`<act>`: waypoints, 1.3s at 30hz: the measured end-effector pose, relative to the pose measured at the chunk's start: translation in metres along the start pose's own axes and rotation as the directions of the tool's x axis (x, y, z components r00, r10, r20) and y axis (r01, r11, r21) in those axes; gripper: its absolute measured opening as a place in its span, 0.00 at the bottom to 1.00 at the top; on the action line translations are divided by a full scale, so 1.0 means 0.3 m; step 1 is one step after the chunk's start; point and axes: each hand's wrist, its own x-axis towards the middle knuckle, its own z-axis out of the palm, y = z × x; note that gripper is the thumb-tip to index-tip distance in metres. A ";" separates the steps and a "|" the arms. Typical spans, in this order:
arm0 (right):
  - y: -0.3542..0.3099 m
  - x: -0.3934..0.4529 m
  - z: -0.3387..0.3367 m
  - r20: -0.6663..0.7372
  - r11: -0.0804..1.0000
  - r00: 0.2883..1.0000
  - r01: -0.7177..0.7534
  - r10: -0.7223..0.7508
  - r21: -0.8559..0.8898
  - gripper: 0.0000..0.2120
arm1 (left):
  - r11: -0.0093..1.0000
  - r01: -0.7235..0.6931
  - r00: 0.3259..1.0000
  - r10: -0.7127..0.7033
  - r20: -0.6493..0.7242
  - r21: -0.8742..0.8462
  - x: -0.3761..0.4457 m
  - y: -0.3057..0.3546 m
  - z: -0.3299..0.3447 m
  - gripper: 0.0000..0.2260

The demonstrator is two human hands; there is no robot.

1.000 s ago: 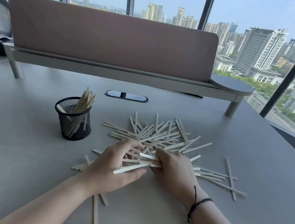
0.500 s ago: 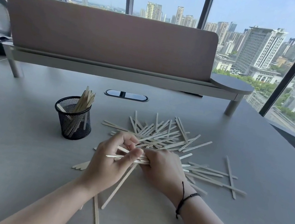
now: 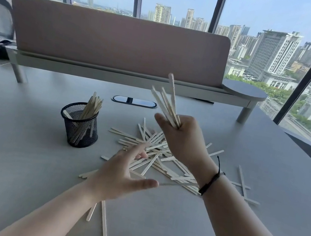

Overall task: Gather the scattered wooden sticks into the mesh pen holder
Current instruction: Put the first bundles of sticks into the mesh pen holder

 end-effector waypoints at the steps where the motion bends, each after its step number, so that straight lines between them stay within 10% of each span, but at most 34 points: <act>1: -0.022 0.011 -0.007 -0.019 0.996 1.000 -0.021 0.022 0.082 0.28 | 1.000 0.005 1.000 -0.005 -0.012 0.002 0.000 0.005 -0.001 0.43; 8: -0.063 0.032 -0.023 0.054 0.794 0.973 -0.213 0.223 0.570 0.30 | 0.981 -0.008 0.999 0.018 -0.048 0.191 -0.001 0.023 -0.014 0.35; 18: 0.066 -0.056 0.101 0.153 0.600 0.925 -0.346 0.349 0.721 0.28 | 0.955 0.013 0.995 -0.042 0.093 0.298 0.005 0.033 -0.017 0.45; 27: -0.018 0.016 0.104 0.159 0.728 0.924 -0.372 0.347 0.576 0.26 | 0.990 0.030 0.997 -0.040 0.065 0.141 -0.006 0.046 0.002 0.36; 33: -0.038 -0.041 0.219 0.071 0.827 0.972 -0.230 0.226 0.513 0.29 | 0.989 0.092 0.996 -0.090 -0.020 0.117 -0.002 0.080 0.027 0.07; 39: -0.027 -0.062 0.278 0.009 0.838 0.980 -0.175 0.199 0.517 0.29 | 0.970 0.242 0.970 -0.241 -0.028 0.026 0.009 0.081 0.018 0.13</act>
